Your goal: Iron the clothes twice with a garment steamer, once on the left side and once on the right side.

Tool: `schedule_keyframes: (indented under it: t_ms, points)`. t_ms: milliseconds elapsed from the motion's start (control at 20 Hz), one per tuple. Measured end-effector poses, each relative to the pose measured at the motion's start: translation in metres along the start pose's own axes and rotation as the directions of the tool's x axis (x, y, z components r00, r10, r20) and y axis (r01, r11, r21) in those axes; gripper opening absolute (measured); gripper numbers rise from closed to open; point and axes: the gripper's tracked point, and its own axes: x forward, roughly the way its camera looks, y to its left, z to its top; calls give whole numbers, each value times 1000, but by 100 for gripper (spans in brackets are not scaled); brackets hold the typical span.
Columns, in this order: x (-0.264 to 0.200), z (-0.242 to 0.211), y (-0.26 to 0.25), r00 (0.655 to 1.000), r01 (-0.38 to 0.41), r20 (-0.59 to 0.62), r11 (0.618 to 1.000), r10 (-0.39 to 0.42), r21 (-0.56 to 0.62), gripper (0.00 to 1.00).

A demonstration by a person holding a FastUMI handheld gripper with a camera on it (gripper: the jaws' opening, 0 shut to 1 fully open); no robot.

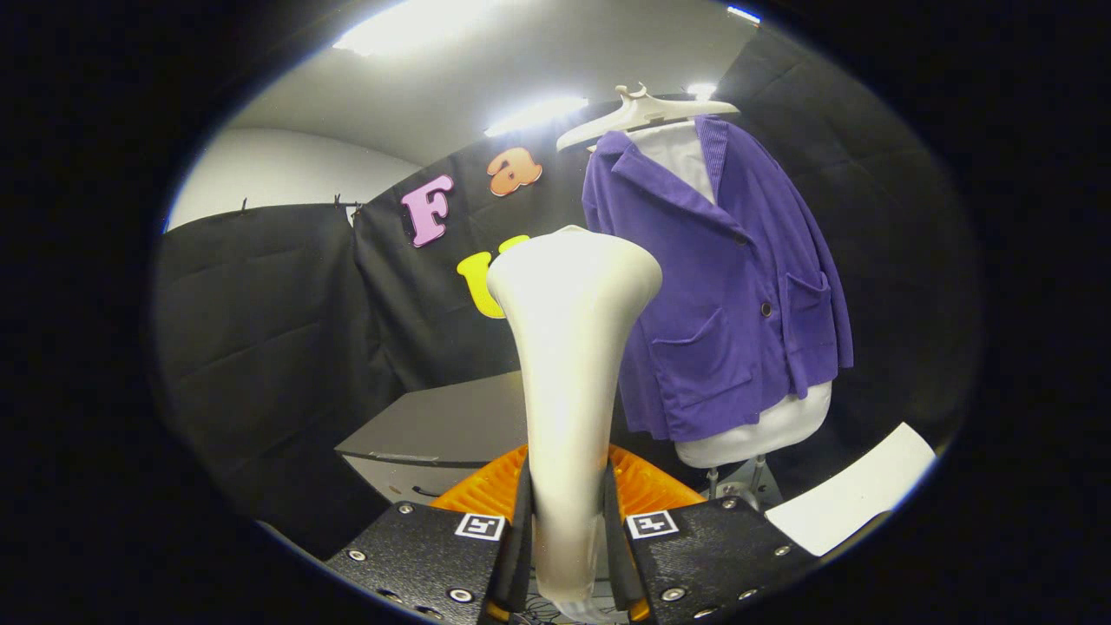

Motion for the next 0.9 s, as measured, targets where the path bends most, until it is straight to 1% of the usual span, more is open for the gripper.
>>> schedule_keyframes:
  t_ms: [250,550,700,900]
  points:
    - [22,64,-16,995,22,97,1000,-21,-8,36]
    - [50,141,-28,975,48,217,998,-41,-30,36]
    - [71,167,-36,963,67,263,997,-56,-31,36]
    - [103,192,-54,947,111,306,994,-100,-19,36]
